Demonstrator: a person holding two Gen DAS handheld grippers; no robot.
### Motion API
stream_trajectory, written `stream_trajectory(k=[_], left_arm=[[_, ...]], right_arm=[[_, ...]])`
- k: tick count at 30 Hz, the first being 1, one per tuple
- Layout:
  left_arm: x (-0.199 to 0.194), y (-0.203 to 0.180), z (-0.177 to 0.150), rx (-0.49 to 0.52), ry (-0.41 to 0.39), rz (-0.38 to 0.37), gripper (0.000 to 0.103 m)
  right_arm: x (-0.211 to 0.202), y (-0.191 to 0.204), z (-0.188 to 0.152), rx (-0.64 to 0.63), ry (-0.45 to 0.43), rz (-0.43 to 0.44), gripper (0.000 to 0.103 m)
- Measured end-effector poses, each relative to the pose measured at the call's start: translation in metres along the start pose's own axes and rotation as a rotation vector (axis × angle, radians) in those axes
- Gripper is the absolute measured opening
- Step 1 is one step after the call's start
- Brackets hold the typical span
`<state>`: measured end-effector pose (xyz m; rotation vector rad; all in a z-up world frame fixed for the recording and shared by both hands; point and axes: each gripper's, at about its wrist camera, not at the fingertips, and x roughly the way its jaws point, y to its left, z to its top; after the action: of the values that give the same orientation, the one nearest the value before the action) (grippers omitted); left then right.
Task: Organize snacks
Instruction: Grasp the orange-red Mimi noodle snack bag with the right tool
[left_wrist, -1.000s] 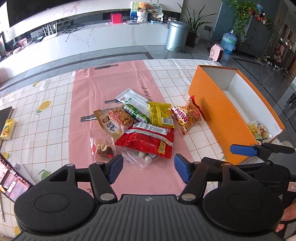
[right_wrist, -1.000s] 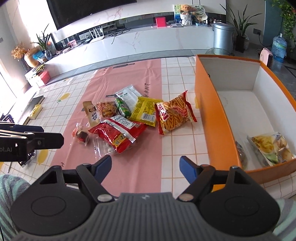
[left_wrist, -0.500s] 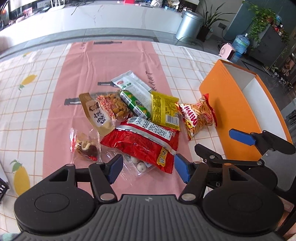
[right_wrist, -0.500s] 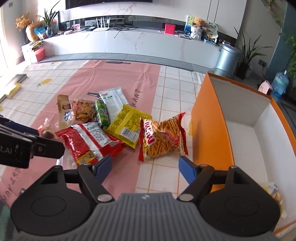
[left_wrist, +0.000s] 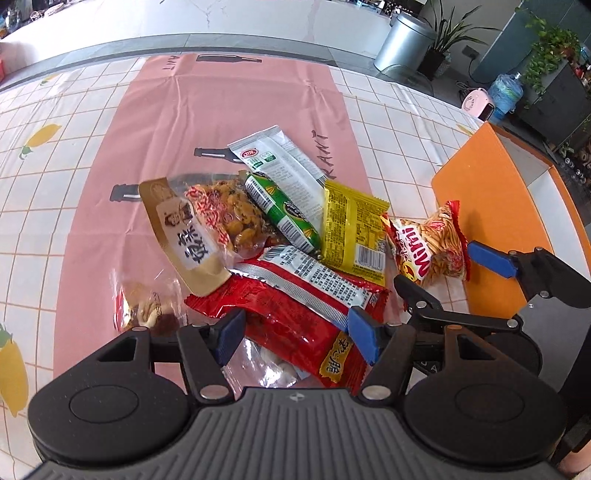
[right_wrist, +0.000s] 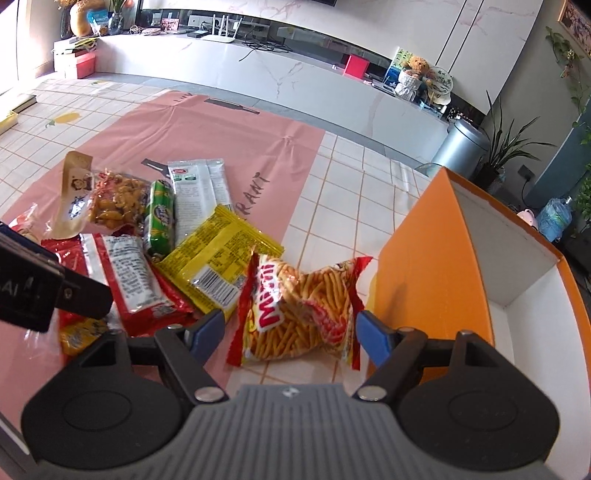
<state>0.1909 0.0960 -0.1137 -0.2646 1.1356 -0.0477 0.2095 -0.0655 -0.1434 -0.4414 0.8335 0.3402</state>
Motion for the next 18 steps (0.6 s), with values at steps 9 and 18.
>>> stream_trajectory(k=[9, 18], left_arm=[[0.003, 0.004, 0.0, 0.035, -0.008, 0.014, 0.054], [-0.01, -0.002, -0.006, 0.073, -0.009, 0.008, 0.0]], right_arm=[[0.012, 0.004, -0.003, -0.037, -0.006, -0.018, 0.055], [-0.017, 0.008, -0.015, 0.027, 0.022, 0.059, 0.049]])
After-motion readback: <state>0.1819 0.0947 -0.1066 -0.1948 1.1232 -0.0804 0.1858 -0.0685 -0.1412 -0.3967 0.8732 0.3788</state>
